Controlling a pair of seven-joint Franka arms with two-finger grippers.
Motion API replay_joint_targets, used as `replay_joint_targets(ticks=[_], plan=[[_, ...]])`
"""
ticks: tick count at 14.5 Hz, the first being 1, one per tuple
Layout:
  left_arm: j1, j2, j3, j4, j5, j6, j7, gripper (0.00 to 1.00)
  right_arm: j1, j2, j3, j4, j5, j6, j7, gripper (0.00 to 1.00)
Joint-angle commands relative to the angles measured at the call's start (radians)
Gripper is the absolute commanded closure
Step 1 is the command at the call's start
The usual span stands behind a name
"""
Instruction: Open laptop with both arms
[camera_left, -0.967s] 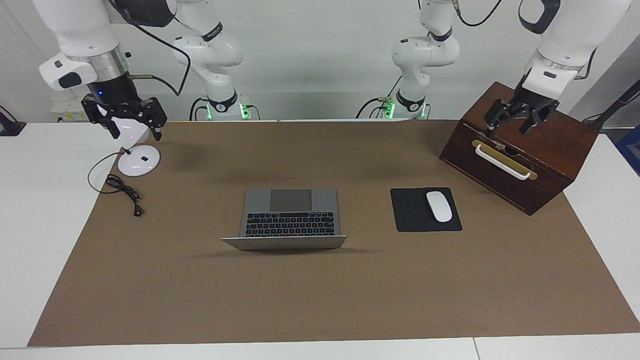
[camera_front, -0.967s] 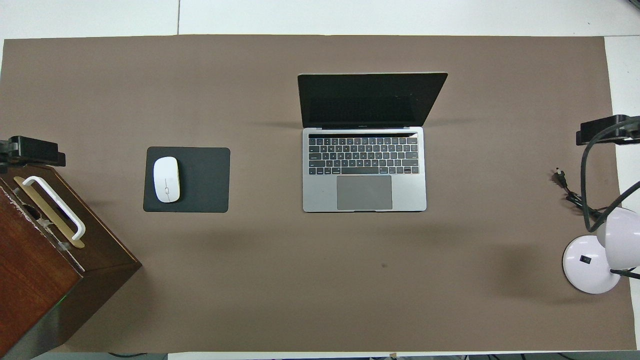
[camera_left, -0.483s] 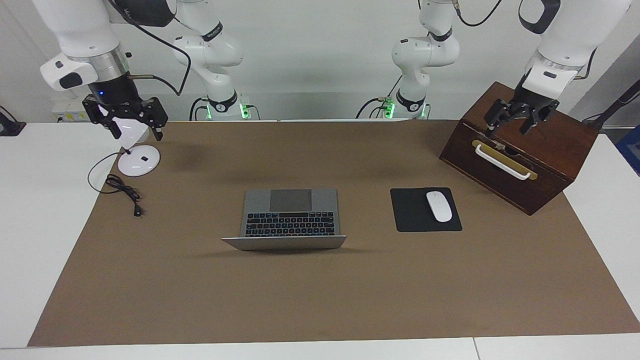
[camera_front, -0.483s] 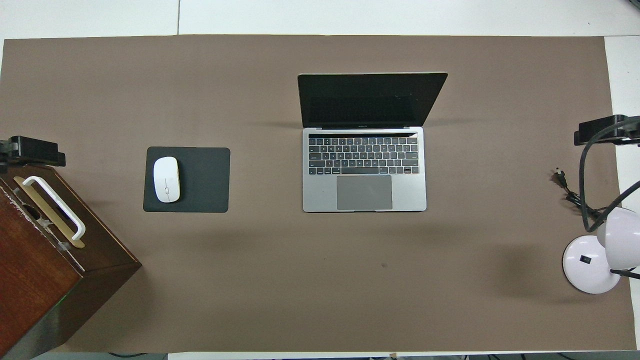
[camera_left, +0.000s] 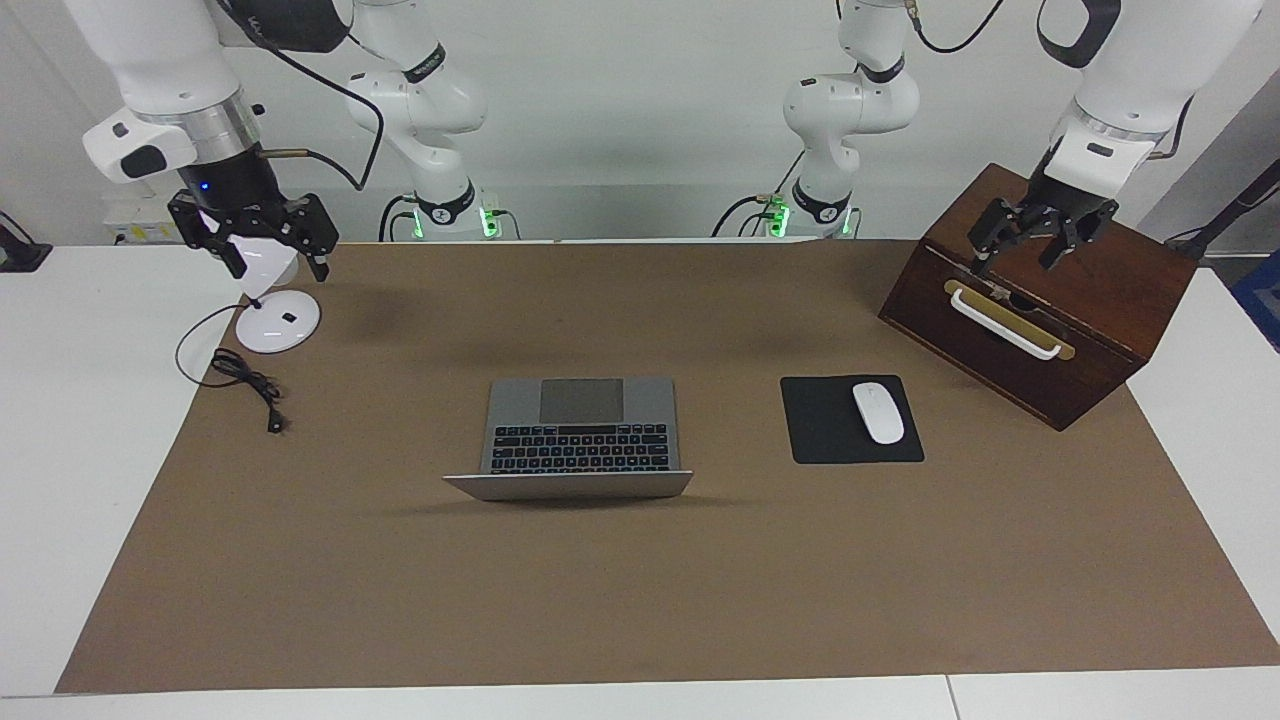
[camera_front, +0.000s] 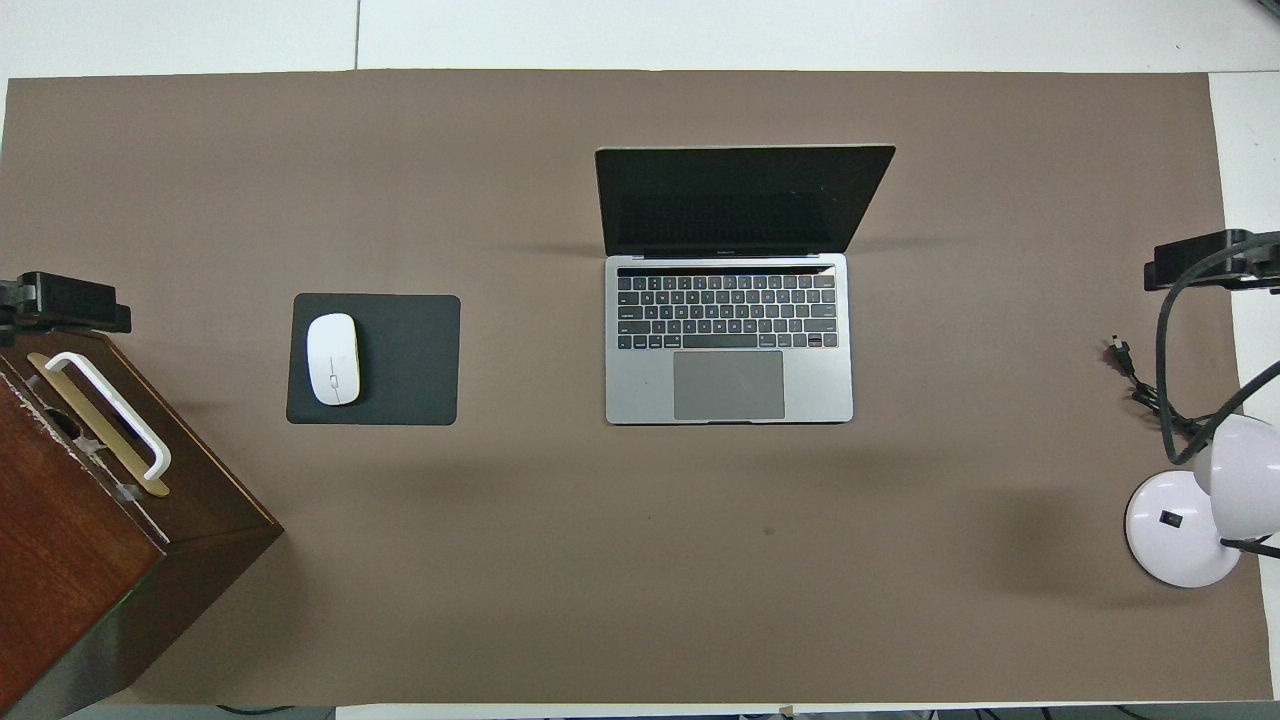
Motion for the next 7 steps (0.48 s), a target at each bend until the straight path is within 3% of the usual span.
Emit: replay_joint_targets(ticks=[1,7], plan=[[0.011,0.013,-0.008,0.026,0.018,-0.016,-0.006,0.00,0.000,-0.002,0.005,0.000,0.016,-0.023,0.013,0.00],[0.009,0.013,-0.008,0.026,0.018,-0.016,-0.006,0.00,0.006,-0.005,0.012,0.003,0.028,-0.087,0.013,0.00]])
